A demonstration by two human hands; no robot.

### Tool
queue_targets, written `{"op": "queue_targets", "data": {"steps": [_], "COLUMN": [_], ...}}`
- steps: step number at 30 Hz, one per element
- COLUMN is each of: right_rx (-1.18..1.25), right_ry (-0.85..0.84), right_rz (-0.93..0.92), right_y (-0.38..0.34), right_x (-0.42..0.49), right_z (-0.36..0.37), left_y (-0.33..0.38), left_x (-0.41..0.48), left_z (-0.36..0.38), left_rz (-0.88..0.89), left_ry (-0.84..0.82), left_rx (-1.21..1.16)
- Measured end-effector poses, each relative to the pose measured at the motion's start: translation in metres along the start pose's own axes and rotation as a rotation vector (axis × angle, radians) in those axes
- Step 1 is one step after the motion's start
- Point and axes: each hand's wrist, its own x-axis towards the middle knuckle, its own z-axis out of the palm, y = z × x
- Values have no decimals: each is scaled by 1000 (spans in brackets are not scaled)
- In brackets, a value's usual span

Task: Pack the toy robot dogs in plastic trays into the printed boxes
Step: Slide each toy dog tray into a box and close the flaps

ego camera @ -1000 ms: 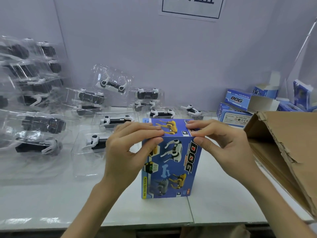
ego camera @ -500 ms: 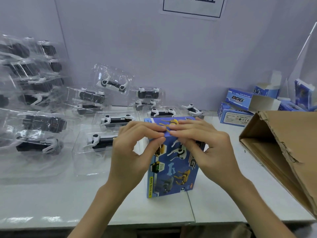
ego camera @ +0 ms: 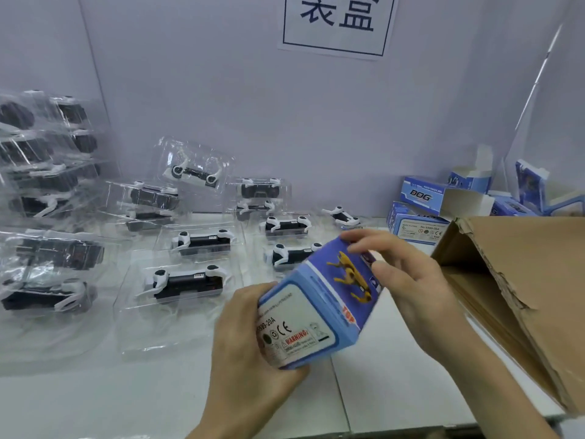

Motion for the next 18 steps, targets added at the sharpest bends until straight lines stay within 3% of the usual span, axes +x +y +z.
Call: {"op": "queue_targets", "data": {"steps": [2,4,7,9,11,14,18], "right_rx": [88,78,142,267,328,351,594], "right_ry": [70,14,-113,-141,-83,152,603], "right_rz": [252,479,793,873,877,797,477], "right_y": [6,13,17,19,20,17,2], "right_x": [-3,-10,-22,-28,-35,-39,-20], "right_z": [-3,-9,-19,-23,-23,-22,-45], "left_y": [-4,-11,-16,-17,-18,-17,-16], "left_x": [4,2,-7,-8,-7,-7,-9], "left_z": [-1,-1,4,4,4,4,0], "left_rz": [238,397,490,488,449,319,241], "left_ry": [45,53,78,88,75,73,76], "left_rx": [260,416,488,485,481,423,315]}}
